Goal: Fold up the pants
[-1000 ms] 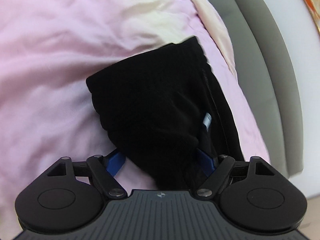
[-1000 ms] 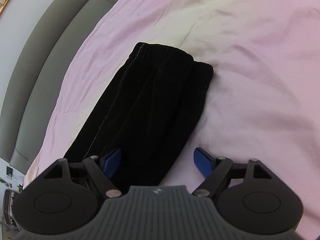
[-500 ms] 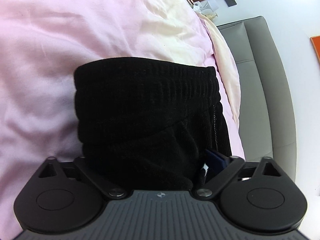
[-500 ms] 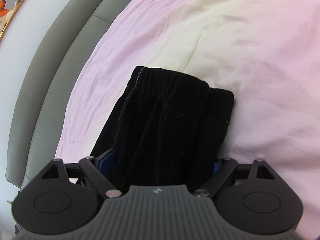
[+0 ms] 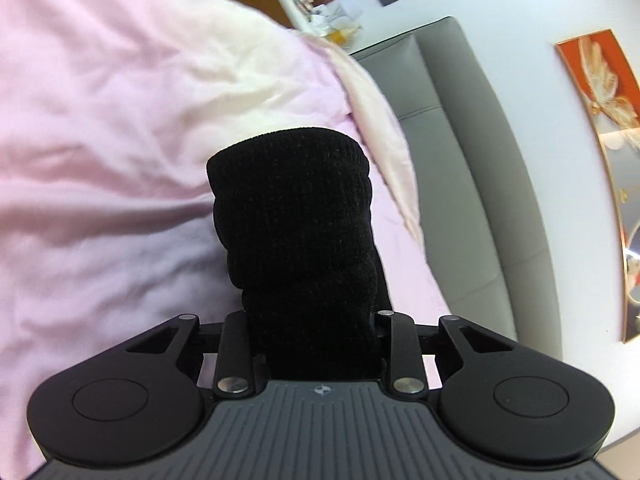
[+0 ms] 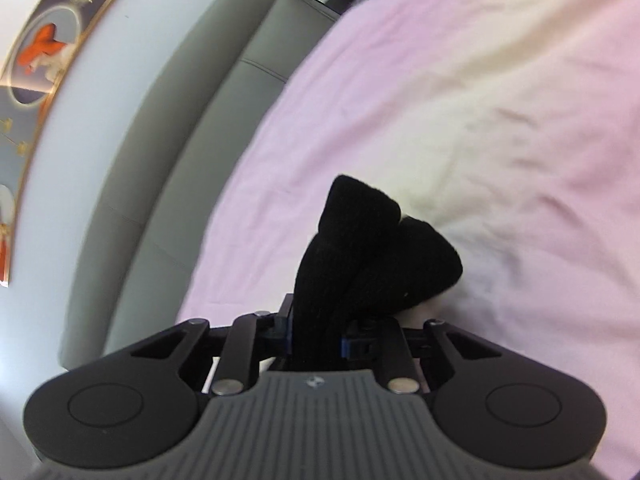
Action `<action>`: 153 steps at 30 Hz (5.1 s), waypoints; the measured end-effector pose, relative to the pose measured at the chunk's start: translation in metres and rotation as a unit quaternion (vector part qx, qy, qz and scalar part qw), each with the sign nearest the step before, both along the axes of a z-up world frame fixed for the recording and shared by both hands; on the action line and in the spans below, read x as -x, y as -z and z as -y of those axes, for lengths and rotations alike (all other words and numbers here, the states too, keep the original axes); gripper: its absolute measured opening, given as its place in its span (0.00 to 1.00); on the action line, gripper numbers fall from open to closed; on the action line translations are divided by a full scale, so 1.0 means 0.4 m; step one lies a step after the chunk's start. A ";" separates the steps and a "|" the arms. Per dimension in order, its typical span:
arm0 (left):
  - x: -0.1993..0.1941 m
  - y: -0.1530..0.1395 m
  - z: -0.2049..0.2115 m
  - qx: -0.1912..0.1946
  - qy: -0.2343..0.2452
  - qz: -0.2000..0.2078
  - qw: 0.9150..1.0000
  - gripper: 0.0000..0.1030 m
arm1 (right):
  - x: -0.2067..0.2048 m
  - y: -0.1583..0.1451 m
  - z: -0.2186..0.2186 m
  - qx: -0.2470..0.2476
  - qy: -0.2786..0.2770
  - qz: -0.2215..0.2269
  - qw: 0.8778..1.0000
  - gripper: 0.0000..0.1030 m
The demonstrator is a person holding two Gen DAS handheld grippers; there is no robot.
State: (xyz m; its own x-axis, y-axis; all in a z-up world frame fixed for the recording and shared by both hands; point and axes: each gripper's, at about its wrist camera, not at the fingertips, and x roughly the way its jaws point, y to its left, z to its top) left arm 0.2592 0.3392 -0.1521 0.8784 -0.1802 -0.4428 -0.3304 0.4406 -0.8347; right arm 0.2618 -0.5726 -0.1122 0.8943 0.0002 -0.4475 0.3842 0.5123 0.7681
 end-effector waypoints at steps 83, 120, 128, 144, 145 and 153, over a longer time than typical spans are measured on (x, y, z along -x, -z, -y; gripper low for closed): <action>0.214 0.069 0.989 -0.298 0.484 -0.065 0.820 0.67 | 0.507 0.036 -0.256 0.088 0.074 -0.025 0.993 0.14; 0.196 -0.049 0.935 -0.338 0.438 0.019 0.833 0.72 | 0.416 0.061 -0.724 0.406 -0.348 -0.154 0.831 0.19; 0.285 0.040 0.930 -0.415 0.463 0.008 0.783 0.62 | 0.424 0.075 -0.717 0.350 -0.376 -0.201 0.834 0.19; 0.433 -0.041 0.274 -0.250 0.189 -0.025 0.949 0.90 | 0.524 -0.023 -0.795 0.329 -0.302 -0.008 0.895 0.27; 0.440 -0.035 0.224 -0.240 0.168 -0.037 0.955 0.90 | 0.521 -0.019 -0.835 0.333 -0.317 -0.007 0.888 0.27; 0.415 0.034 -0.019 -0.182 0.084 -0.120 0.972 0.91 | 0.451 0.031 -1.239 0.384 -0.448 -0.003 0.807 0.27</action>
